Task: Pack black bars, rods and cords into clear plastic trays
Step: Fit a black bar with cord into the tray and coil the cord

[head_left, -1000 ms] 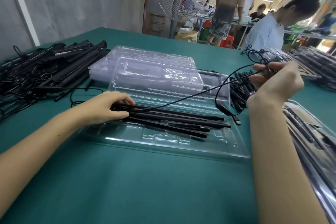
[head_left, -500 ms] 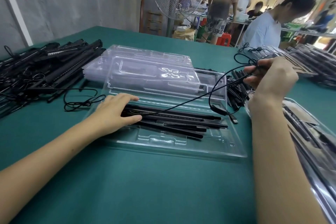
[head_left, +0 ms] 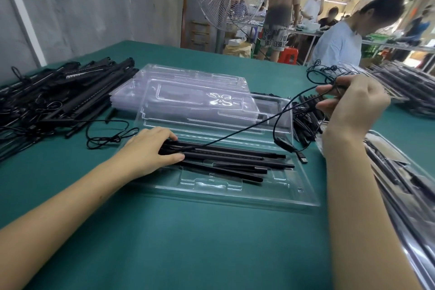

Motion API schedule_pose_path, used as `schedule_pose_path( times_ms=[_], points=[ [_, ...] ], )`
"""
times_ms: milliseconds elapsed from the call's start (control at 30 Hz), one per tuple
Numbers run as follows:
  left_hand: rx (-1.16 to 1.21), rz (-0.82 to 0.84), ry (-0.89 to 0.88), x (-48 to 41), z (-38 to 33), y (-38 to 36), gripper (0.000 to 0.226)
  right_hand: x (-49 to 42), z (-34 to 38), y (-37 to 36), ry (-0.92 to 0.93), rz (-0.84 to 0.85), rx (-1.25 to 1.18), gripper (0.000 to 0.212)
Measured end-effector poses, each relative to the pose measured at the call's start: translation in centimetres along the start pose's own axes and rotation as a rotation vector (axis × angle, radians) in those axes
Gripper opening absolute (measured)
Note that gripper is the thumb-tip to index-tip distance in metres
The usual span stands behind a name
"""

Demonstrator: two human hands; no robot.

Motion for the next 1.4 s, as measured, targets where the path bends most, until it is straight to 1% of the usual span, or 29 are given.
schedule_pose_path(
  times_ms=[100, 167, 233, 300, 333, 367, 400, 467, 533, 600, 633, 700, 767, 833, 900, 967, 1033, 1067, 1100, 1133, 1167, 1233, 1267, 1300, 1333, 1400],
  points=[
    [-0.112, 0.051, -0.054, 0.3, 0.2, -0.6, 0.056, 0.3, 1.6, -0.2, 0.111, 0.028, 0.050, 0.019],
    [-0.194, 0.095, -0.065, 0.3, 0.2, -1.0, 0.057, 0.5, 2.7, -0.5, 0.116, 0.085, 0.018, 0.017],
    [-0.219, 0.155, -0.063, 0.3, 0.3, -0.7, 0.061, 0.6, 3.9, -0.9, 0.106, 0.169, -0.054, 0.017],
    [-0.155, 0.202, -0.073, 0.5, -0.3, 0.2, 0.077, 0.9, 5.1, -1.3, 0.126, 0.249, -0.105, 0.020],
    [-0.084, 0.181, -0.095, 0.8, -0.9, 0.9, 0.086, 1.1, 5.6, -1.5, 0.141, 0.291, -0.117, 0.022],
    [0.000, 0.126, -0.134, 1.0, -2.0, 1.7, 0.092, 1.3, 6.0, -1.7, 0.158, 0.338, -0.115, 0.025],
    [0.081, 0.054, -0.187, 1.1, -3.3, 2.6, 0.092, 1.6, 6.3, -2.0, 0.176, 0.389, -0.097, 0.028],
    [0.226, -0.089, -0.293, 1.4, -6.4, 4.3, 0.085, 2.2, 6.3, -2.7, 0.199, 0.497, -0.022, 0.035],
    [0.345, -0.203, -0.392, 1.3, -9.7, 6.0, 0.084, 2.8, 5.8, -3.3, 0.168, 0.588, 0.070, 0.039],
    [0.423, -0.273, -0.473, 0.7, -12.6, 7.2, 0.078, 3.2, 5.1, -3.8, 0.138, 0.685, 0.154, 0.039],
    [0.472, -0.287, -0.484, 0.3, -13.7, 7.6, 0.074, 3.4, 4.8, -4.0, 0.126, 0.746, 0.177, 0.038],
    [0.578, -0.271, -0.444, -0.7, -15.2, 8.0, 0.064, 3.7, 4.1, -4.3, 0.065, 0.884, 0.153, 0.037],
    [0.638, -0.233, -0.404, -1.7, -15.8, 7.8, 0.048, 3.7, 3.1, -4.3, -0.033, 0.999, 0.081, 0.037],
    [0.694, -0.171, -0.392, -2.4, -15.9, 7.4, 0.029, 3.4, 2.0, -4.1, -0.117, 1.059, 0.036, 0.041],
    [0.762, -0.094, -0.397, -2.8, -15.8, 7.0, 0.018, 3.0, 1.1, -3.8, -0.168, 1.064, 0.009, 0.045],
    [0.848, -0.025, -0.412, -3.1, -15.7, 7.1, 0.011, 2.5, 0.4, -3.5, -0.228, 1.028, -0.046, 0.047],
    [0.907, 0.011, -0.437, -3.4, -15.7, 7.4, 0.011, 1.7, -0.4, -3.3, -0.253, 0.930, -0.045, 0.034],
    [0.921, 0.018, -0.450, -3.6, -15.6, 7.6, 0.012, 1.3, -1.1, -3.0, -0.239, 0.845, 0.029, 0.025],
    [0.944, 0.019, -0.457, -3.7, -15.6, 7.9, 0.014, 0.8, -1.9, -2.5, -0.200, 0.774, 0.177, 0.018],
    [0.985, 0.016, -0.458, -3.9, -15.5, 8.1, 0.014, 0.3, -2.9, -2.0, -0.150, 0.759, 0.382, 0.018],
    [1.043, 0.009, -0.454, -4.1, -15.3, 8.4, 0.015, 0.2, -4.1, -1.5, -0.112, 0.823, 0.605, 0.025],
    [1.198, -0.007, -0.438, -4.6, -14.8, 8.8, 0.015, 0.5, -7.0, -0.5, -0.137, 1.052, 0.988, 0.052],
    [1.274, -0.012, -0.421, -4.8, -14.6, 8.9, 0.017, 0.7, -8.1, 0.0, -0.162, 1.107, 1.086, 0.060],
    [1.334, -0.013, -0.395, -5.1, -14.3, 8.9, 0.019, 0.8, -8.8, 0.2, -0.164, 1.102, 1.113, 0.059],
    [1.376, -0.014, -0.364, -5.4, -14.1, 8.8, 0.022, 0.8, -9.0, 0.2, -0.121, 1.043, 1.098, 0.051],
    [1.444, -0.021, -0.314, -5.8, -13.5, 8.7, 0.025, 0.0, -8.5, 0.2, 0.012, 0.828, 1.049, 0.029]
  ],
)
Point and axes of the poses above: each hand's wrist, its own x-axis away from the middle knuckle, its own y-axis out of the back of the hand, z = x × y, the point moved 3 cm from there along -x, towards the middle knuckle, and after that the axes turned 1 degree about x, right-handed, at the moved point
